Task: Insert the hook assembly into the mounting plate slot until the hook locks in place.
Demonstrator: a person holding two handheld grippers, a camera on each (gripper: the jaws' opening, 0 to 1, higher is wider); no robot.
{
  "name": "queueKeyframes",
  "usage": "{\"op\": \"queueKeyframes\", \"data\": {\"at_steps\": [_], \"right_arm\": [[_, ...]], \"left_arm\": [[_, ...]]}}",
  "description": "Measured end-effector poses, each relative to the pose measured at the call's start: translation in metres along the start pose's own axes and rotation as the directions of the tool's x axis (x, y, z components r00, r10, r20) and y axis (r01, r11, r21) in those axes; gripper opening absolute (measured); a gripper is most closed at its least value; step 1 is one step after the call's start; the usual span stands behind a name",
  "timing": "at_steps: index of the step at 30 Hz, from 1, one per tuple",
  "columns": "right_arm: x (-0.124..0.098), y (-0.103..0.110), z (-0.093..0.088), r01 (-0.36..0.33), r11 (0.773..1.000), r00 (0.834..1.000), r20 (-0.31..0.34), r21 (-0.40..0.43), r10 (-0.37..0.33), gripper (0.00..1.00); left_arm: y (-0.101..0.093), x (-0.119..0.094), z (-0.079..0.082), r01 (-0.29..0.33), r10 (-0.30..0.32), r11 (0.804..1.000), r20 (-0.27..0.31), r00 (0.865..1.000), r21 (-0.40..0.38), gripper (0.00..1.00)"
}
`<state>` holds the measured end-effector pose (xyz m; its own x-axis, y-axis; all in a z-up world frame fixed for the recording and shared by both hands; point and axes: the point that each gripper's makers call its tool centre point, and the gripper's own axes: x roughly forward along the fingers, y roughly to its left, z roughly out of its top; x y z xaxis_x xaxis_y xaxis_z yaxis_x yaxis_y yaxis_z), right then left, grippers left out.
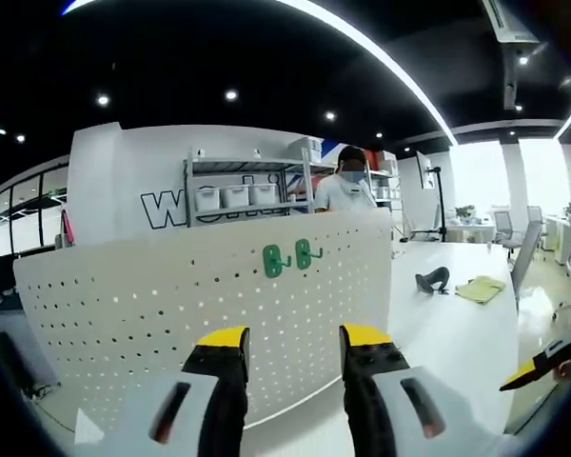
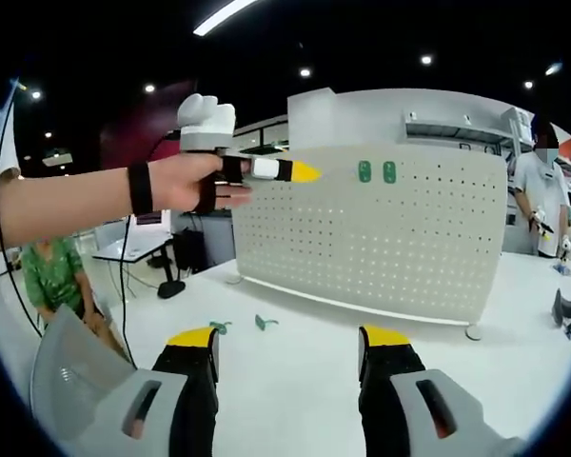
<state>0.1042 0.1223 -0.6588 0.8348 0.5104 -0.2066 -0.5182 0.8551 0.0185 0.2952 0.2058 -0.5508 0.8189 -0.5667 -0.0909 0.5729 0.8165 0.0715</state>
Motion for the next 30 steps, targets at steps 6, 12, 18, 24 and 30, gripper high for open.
{"op": "queueKeyframes", "data": {"at_steps": [6, 12, 18, 24, 30], "right_arm": [[0.000, 0.000, 0.001, 0.017, 1.000, 1.000, 0.002, 0.000, -0.017, 0.60], [-0.001, 0.003, 0.000, 0.026, 1.000, 1.000, 0.005, 0.007, -0.026, 0.60], [0.000, 0.005, -0.001, 0.028, 0.999, 1.000, 0.008, 0.020, -0.028, 0.60], [-0.002, 0.009, -0.003, 0.032, 0.999, 0.999, 0.005, 0.020, -0.032, 0.60], [-0.003, 0.011, -0.004, 0.033, 0.999, 0.999, 0.003, 0.019, -0.033, 0.60]], "left_arm": [[0.002, -0.007, -0.008, 0.008, -0.008, 1.000, -0.025, 1.000, 0.001, 0.39], [0.008, -0.012, -0.014, 0.002, -0.002, 1.000, -0.033, 0.999, -0.001, 0.39], [0.005, -0.022, -0.036, 0.013, -0.014, 1.000, -0.063, 0.998, -0.010, 0.39], [0.008, -0.031, -0.059, 0.007, -0.009, 1.000, -0.106, 0.994, -0.021, 0.40], [0.015, -0.037, -0.072, -0.010, 0.004, 0.999, -0.122, 0.993, -0.048, 0.40]]}}
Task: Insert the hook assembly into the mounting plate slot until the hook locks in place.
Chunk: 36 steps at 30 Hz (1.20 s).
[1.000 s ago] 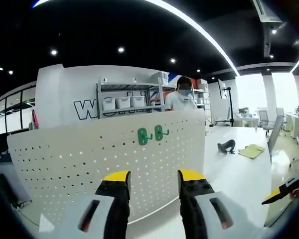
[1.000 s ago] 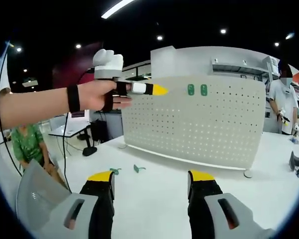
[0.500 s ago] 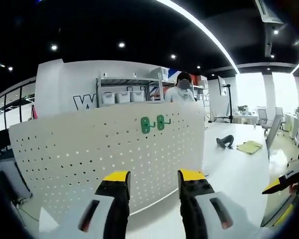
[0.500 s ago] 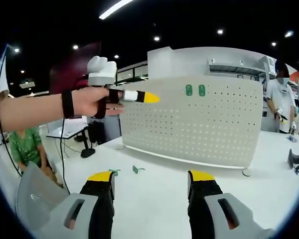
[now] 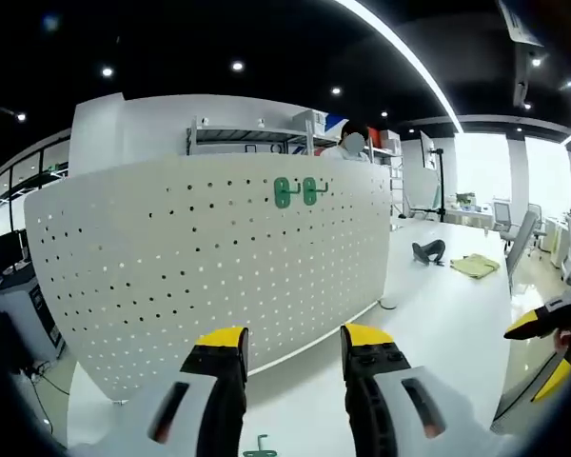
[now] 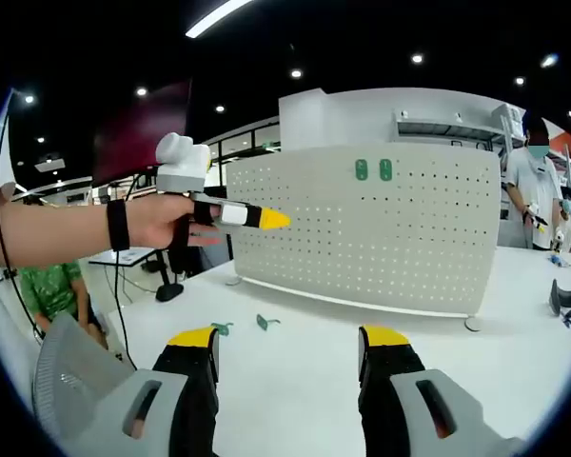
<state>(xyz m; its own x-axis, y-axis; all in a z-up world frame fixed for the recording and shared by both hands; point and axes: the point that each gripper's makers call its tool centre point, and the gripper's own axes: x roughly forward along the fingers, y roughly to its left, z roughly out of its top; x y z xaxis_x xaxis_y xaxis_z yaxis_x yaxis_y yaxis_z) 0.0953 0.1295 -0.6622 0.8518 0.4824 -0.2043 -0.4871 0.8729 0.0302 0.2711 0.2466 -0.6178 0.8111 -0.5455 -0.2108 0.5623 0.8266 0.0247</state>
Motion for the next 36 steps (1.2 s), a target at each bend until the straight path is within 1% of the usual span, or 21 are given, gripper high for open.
{"op": "queueKeyframes", "data": {"at_steps": [4, 7, 9, 10, 13, 17, 22, 26, 29, 33, 36], "right_arm": [[-0.001, -0.002, 0.002, 0.008, 1.000, 1.000, 0.006, 0.006, -0.008, 0.60], [-0.004, -0.001, 0.001, 0.008, 1.000, 1.000, 0.004, 0.011, -0.008, 0.60], [-0.006, 0.000, -0.001, 0.009, 1.000, 1.000, -0.001, 0.010, -0.009, 0.60], [-0.007, 0.000, -0.001, 0.008, 1.000, 1.000, -0.001, 0.010, -0.008, 0.60], [-0.009, -0.001, -0.005, 0.010, 1.000, 1.000, -0.013, 0.005, -0.010, 0.60], [-0.009, -0.004, -0.006, 0.019, 1.000, 1.000, -0.015, 0.015, -0.019, 0.59], [-0.008, -0.004, -0.007, 0.023, 1.000, 1.000, -0.017, 0.015, -0.023, 0.59], [-0.008, -0.004, -0.009, 0.026, 0.999, 0.999, -0.020, 0.021, -0.026, 0.59], [-0.008, -0.003, -0.009, 0.023, 0.999, 1.000, -0.020, 0.024, -0.023, 0.59], [-0.006, -0.003, -0.008, 0.026, 0.999, 1.000, -0.013, 0.026, -0.026, 0.59], [-0.004, -0.002, -0.008, 0.024, 0.999, 1.000, -0.015, 0.024, -0.024, 0.59]], "left_arm": [[0.004, -0.001, -0.008, -0.006, 0.006, 1.000, -0.012, 1.000, -0.010, 0.40], [0.006, -0.004, -0.017, -0.007, 0.007, 1.000, -0.030, 1.000, -0.001, 0.40], [0.009, -0.006, -0.023, -0.012, 0.011, 1.000, -0.034, 0.999, -0.020, 0.40], [0.009, -0.006, -0.024, -0.012, 0.011, 1.000, -0.035, 0.999, -0.020, 0.40], [0.008, -0.006, -0.036, -0.012, 0.011, 1.000, -0.062, 0.998, -0.019, 0.40], [0.005, -0.008, -0.044, -0.007, 0.005, 1.000, -0.074, 0.997, -0.019, 0.41], [0.005, -0.009, -0.059, -0.007, 0.004, 1.000, -0.101, 0.995, -0.027, 0.41], [0.004, -0.009, -0.067, -0.004, 0.001, 1.000, -0.118, 0.993, -0.024, 0.42], [0.006, -0.011, -0.071, -0.011, 0.005, 0.999, -0.124, 0.992, -0.045, 0.42], [0.006, -0.012, -0.080, -0.014, 0.007, 0.999, -0.141, 0.990, -0.049, 0.42], [0.006, -0.014, -0.085, -0.015, 0.006, 0.998, -0.142, 0.990, -0.058, 0.42]]}}
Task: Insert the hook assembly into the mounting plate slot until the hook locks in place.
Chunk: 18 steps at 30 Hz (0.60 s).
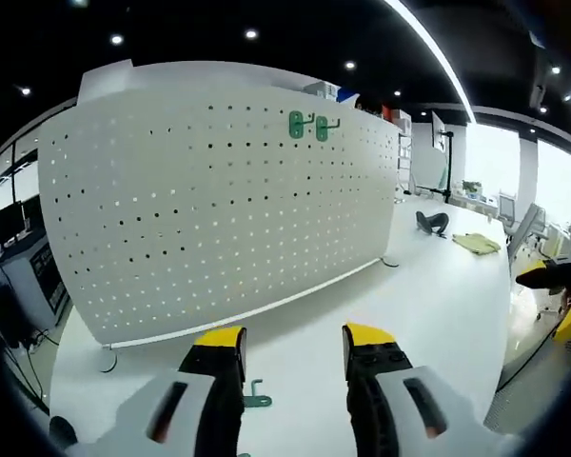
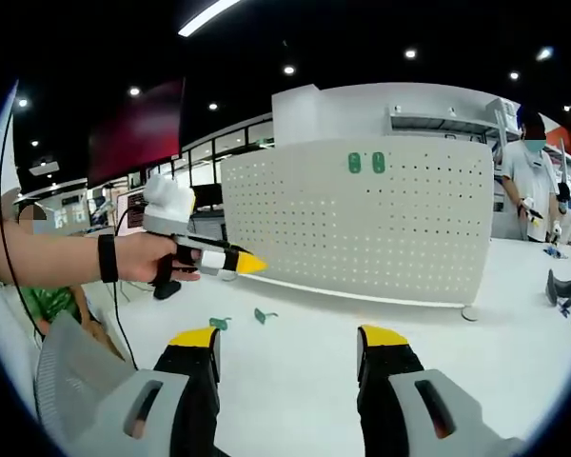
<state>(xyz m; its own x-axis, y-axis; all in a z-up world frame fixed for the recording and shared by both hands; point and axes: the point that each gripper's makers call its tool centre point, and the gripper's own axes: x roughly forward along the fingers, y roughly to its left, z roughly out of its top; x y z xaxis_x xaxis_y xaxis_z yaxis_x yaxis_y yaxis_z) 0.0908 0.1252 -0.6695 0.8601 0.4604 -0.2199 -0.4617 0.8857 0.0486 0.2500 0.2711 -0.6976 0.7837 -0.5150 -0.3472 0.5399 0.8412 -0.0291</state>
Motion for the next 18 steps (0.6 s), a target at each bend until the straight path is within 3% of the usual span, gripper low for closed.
{"op": "queueKeyframes", "data": {"at_steps": [8, 10, 11, 18], "right_arm": [[0.005, 0.006, -0.004, -0.016, 1.000, 1.000, -0.007, 0.008, 0.016, 0.59], [0.006, 0.006, -0.006, -0.017, 1.000, 1.000, -0.014, 0.008, 0.018, 0.59], [0.006, 0.006, -0.007, -0.017, 1.000, 1.000, -0.014, 0.008, 0.017, 0.59], [0.007, 0.005, -0.011, -0.020, 1.000, 0.999, -0.030, 0.017, 0.021, 0.59]], "left_arm": [[0.003, -0.005, -0.020, -0.003, 0.003, 1.000, -0.038, 0.999, 0.009, 0.43], [0.005, -0.004, -0.029, -0.009, 0.010, 1.000, -0.065, 0.998, 0.029, 0.43], [0.007, -0.004, -0.034, -0.021, 0.021, 1.000, -0.081, 0.997, 0.004, 0.42], [0.009, -0.001, -0.043, -0.023, 0.023, 1.000, -0.093, 0.995, -0.001, 0.43]]}}
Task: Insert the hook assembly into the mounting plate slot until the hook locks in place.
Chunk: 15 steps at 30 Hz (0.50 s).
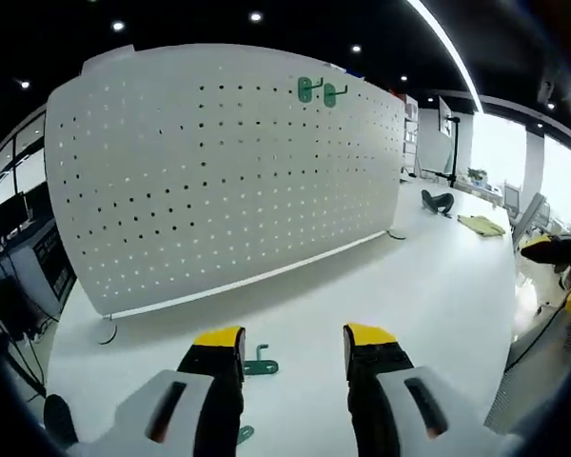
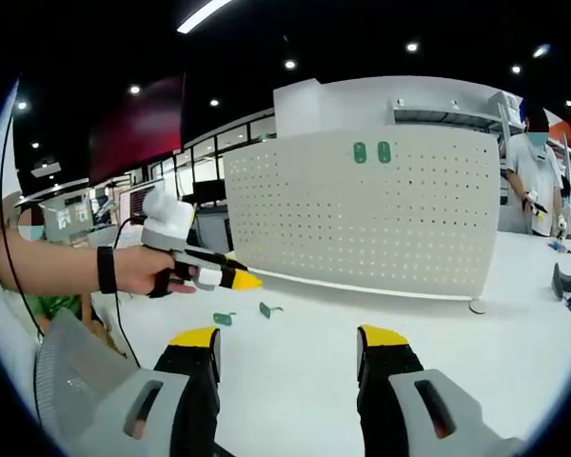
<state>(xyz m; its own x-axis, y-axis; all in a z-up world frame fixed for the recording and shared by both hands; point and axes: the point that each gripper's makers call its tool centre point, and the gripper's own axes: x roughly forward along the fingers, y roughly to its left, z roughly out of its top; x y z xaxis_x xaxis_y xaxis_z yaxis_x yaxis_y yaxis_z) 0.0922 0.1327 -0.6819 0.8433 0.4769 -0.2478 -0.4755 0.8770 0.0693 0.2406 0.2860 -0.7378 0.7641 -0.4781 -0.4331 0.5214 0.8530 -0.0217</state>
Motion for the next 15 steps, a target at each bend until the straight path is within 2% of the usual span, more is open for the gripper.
{"op": "queueKeyframes", "data": {"at_steps": [5, 6, 15], "right_arm": [[0.001, 0.000, 0.000, -0.001, 1.000, 1.000, 0.001, 0.007, 0.001, 0.58], [0.002, 0.000, 0.000, -0.002, 1.000, 1.000, -0.002, 0.009, 0.002, 0.58], [0.003, -0.002, -0.007, -0.001, 1.000, 1.000, -0.021, 0.021, 0.002, 0.58]], "left_arm": [[0.003, 0.004, -0.008, -0.007, 0.007, 1.000, -0.015, 1.000, -0.016, 0.43], [0.004, 0.004, -0.012, -0.017, 0.015, 0.999, -0.034, 0.999, -0.036, 0.43], [0.007, 0.007, -0.029, -0.038, 0.035, 0.999, -0.079, 0.996, -0.038, 0.42]]}}
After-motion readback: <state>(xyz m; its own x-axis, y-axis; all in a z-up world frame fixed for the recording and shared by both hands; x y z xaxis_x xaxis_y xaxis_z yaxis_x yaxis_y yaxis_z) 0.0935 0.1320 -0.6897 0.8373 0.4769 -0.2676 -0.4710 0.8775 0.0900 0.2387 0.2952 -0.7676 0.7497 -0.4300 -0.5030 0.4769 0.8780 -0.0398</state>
